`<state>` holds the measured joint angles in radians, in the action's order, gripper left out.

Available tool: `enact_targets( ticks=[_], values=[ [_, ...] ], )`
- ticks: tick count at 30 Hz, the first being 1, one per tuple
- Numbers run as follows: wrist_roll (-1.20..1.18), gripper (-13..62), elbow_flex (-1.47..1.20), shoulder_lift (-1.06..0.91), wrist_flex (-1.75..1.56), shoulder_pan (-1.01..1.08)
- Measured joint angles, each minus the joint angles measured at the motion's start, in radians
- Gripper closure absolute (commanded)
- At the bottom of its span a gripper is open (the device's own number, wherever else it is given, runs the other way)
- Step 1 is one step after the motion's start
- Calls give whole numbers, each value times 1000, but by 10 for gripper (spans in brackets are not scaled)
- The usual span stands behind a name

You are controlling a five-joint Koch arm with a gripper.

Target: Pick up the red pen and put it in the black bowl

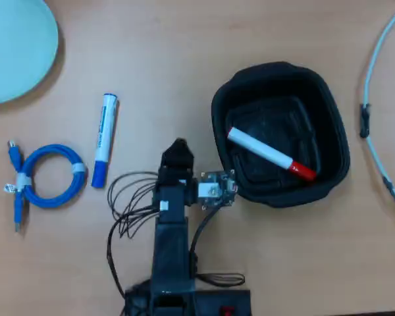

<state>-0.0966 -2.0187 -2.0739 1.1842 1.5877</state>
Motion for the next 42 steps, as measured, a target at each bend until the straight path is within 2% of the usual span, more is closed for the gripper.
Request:
enact_targets(
  ticks=[8,17,20,30,42],
  values=[
    [-37,23,-541,-5,-495,-92],
    [-41,27,-1092,-46,-1342,-103],
    [-41,31,-1120,-46,-1422,-109],
    [57,29,-1120,-46,-1422,-129],
    [63,29,-1120,-46,-1420,-127]
  ],
)
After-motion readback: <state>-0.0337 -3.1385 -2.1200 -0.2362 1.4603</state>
